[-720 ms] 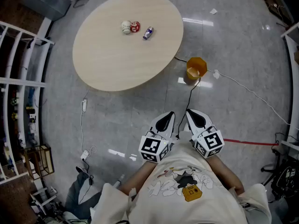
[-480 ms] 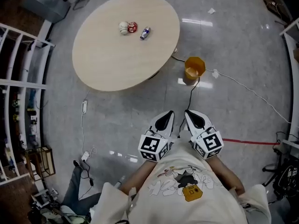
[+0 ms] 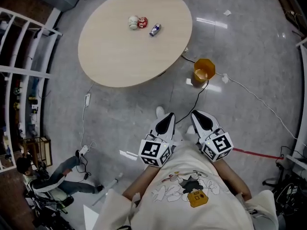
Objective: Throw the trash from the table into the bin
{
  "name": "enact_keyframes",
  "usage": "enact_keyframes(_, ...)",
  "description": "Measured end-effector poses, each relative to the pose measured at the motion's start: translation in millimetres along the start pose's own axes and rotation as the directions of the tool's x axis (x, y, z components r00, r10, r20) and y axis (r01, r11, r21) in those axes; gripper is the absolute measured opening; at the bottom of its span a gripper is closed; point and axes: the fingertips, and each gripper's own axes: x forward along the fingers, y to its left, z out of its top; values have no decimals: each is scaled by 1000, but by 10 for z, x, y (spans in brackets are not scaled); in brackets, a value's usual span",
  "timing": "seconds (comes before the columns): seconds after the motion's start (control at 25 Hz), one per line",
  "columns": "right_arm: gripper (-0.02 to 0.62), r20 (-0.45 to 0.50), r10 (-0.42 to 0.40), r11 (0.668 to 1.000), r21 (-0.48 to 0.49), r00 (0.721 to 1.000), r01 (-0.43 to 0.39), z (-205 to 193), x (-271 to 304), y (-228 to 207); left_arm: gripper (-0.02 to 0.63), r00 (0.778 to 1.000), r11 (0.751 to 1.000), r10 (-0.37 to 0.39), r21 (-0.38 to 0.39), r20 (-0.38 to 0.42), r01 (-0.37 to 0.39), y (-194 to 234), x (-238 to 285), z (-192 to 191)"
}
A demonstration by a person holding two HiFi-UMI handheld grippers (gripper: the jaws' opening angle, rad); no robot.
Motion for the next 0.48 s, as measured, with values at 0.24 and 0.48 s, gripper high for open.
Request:
enact_keyframes(0.24, 94, -7, -32, 999, -40, 999, 32, 290, 686, -196, 3, 1000, 1000, -11, -13, 25, 12, 595, 337, 389)
enact_keyframes(0.48, 124, 4, -97, 991, -94, 995, 97, 755, 1540, -244, 3, 997, 998, -61, 2, 52, 61, 1524, 542, 1127)
